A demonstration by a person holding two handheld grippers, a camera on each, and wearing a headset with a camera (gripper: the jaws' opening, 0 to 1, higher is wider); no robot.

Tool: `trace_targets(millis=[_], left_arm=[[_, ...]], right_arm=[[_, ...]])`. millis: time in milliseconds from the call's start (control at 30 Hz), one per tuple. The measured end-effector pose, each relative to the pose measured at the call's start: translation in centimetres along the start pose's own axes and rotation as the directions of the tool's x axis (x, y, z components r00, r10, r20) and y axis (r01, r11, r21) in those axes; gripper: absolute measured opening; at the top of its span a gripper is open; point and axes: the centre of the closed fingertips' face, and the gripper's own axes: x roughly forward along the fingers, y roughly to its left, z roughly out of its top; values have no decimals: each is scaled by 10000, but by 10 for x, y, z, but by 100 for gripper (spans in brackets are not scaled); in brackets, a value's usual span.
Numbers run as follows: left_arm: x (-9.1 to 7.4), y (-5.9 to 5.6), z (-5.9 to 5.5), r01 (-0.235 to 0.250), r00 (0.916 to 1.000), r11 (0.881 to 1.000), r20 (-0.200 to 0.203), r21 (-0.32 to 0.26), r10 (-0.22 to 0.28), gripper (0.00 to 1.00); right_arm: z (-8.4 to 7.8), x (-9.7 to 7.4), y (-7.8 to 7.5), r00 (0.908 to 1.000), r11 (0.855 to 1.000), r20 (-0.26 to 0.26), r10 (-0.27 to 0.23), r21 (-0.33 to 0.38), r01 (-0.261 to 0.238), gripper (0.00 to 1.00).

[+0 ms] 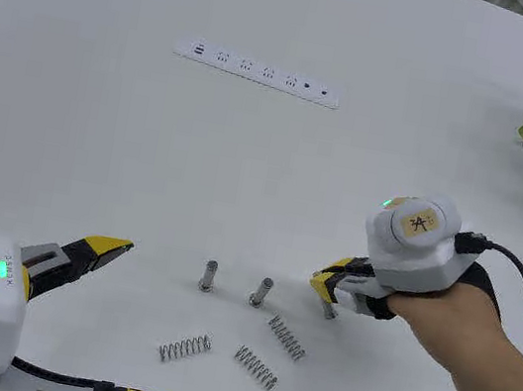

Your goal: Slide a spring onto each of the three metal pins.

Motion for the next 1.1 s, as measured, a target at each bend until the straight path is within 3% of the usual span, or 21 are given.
trace_targets(millis=[467, 1100], left_arm=[[1, -4, 0, 99, 9999, 9999, -96, 108, -98, 98], [2, -7, 0, 201, 9995, 9995, -240, 228, -195, 98]], right_arm=[[-5, -21, 6, 9976, 9992, 662, -215, 365, 191, 9], [-15, -30, 5, 9957, 9970, 857, -342, 727, 279, 9]])
